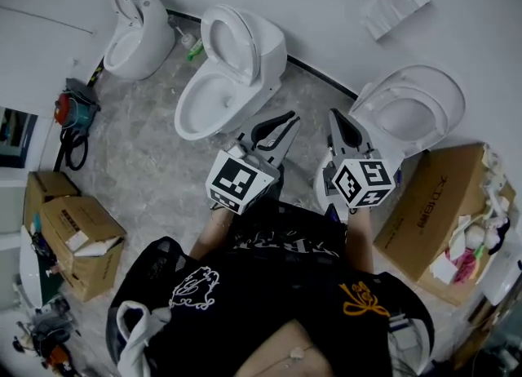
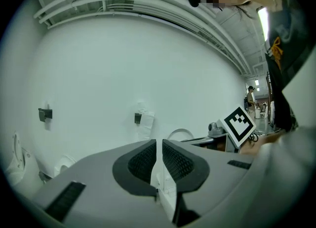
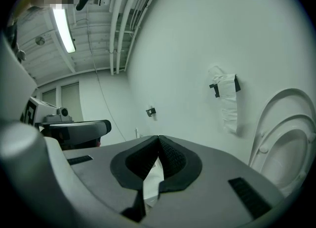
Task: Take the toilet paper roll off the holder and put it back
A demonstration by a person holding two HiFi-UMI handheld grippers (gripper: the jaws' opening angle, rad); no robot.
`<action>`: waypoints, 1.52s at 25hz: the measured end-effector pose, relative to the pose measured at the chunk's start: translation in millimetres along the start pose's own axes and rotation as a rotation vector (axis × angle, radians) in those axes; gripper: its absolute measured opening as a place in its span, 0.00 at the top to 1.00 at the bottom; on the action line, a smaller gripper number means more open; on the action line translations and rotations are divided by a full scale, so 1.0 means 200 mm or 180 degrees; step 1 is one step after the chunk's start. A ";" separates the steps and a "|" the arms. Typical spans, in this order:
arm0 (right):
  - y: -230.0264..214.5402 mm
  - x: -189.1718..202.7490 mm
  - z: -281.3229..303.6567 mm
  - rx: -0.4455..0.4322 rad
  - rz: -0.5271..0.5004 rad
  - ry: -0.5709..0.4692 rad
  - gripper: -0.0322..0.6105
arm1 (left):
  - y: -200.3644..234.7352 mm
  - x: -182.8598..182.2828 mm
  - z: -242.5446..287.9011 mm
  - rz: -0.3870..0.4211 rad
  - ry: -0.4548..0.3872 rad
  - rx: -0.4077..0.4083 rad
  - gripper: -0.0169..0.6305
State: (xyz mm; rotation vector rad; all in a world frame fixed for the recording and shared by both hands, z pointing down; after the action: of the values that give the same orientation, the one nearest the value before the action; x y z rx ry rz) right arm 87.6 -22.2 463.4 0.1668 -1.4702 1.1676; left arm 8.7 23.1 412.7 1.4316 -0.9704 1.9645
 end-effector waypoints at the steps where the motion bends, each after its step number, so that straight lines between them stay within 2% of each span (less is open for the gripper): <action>1: 0.00 -0.03 0.07 0.0023 0.0008 -0.0020 0.93 | 0.06 0.01 0.03 0.0033 0.0000 0.0035 0.91; 4: 0.01 -0.11 0.25 0.0064 0.0027 -0.0072 0.93 | 0.27 0.02 0.12 0.0102 -0.0030 0.0111 0.91; 10: 0.03 -0.26 0.61 0.0179 -0.0046 -0.0149 0.93 | 0.73 0.05 0.26 0.0098 -0.0133 0.0108 0.91; 17: -0.03 -0.37 0.88 0.0436 -0.0065 -0.0253 0.93 | 1.02 0.12 0.43 0.0072 -0.0226 0.0371 0.91; 24: -0.17 -0.55 0.95 0.0873 -0.0186 -0.0531 0.93 | 1.15 0.11 0.59 0.0115 -0.0373 0.0738 0.91; 30: -0.31 -0.73 0.91 0.1219 -0.0398 -0.0694 0.93 | 1.14 0.11 0.72 0.0110 -0.0427 0.0994 0.91; 38: -0.47 -1.03 0.86 0.1444 -0.0761 -0.0857 0.93 | 1.07 0.07 0.84 0.0116 -0.0493 0.1159 0.91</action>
State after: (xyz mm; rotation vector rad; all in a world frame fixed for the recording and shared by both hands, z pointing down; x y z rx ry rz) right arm 97.9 -293.7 379.7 0.8164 -1.3466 1.2995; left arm -60.3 -240.3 403.5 1.7964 -0.7299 2.1637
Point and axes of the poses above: the fingertips, and each gripper's own axes: z forward along the fingers, y to its left, x out of its underside, the point moved 1 cm from there along -z, backward along the fingers, and after that the axes turned 14 degrees about z, right-handed, at the moved point
